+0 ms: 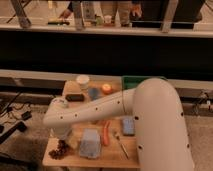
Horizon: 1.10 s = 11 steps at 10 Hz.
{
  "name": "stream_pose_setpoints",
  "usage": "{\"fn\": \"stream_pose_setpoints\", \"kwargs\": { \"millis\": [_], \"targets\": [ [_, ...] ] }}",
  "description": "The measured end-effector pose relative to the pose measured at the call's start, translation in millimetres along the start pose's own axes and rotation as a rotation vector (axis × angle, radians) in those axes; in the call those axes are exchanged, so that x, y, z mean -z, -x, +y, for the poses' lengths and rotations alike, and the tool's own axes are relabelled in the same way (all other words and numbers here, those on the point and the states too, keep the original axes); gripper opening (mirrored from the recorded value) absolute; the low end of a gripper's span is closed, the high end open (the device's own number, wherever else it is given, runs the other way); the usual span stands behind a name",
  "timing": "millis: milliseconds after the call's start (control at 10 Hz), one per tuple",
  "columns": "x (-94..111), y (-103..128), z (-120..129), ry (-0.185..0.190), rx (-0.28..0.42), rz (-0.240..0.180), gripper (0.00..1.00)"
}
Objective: Place grapes in red bowl
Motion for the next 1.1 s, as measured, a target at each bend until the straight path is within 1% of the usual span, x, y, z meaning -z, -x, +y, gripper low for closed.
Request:
{"fn": "stream_pose_setpoints", "kwargs": {
  "millis": [100, 200, 600, 700, 900, 1100],
  "targets": [
    [-0.9, -0.2, 0.8, -0.002, 0.003, -0.006, 0.60],
    [-0.9, 0.0, 0.9, -0.004, 0.005, -0.010, 0.52],
    [-1.6, 0.7, 1.9, -0.008, 0.021, -0.025, 0.12],
    [-1.2, 0.4, 2.2, -0.008, 0.024, -0.027, 0.06],
    [-1.2, 0.3, 2.3, -0.008, 0.025, -0.029, 0.06],
    [1.3, -0.3, 2.6, -0.017, 0.026, -0.030, 0.06]
  ]
}}
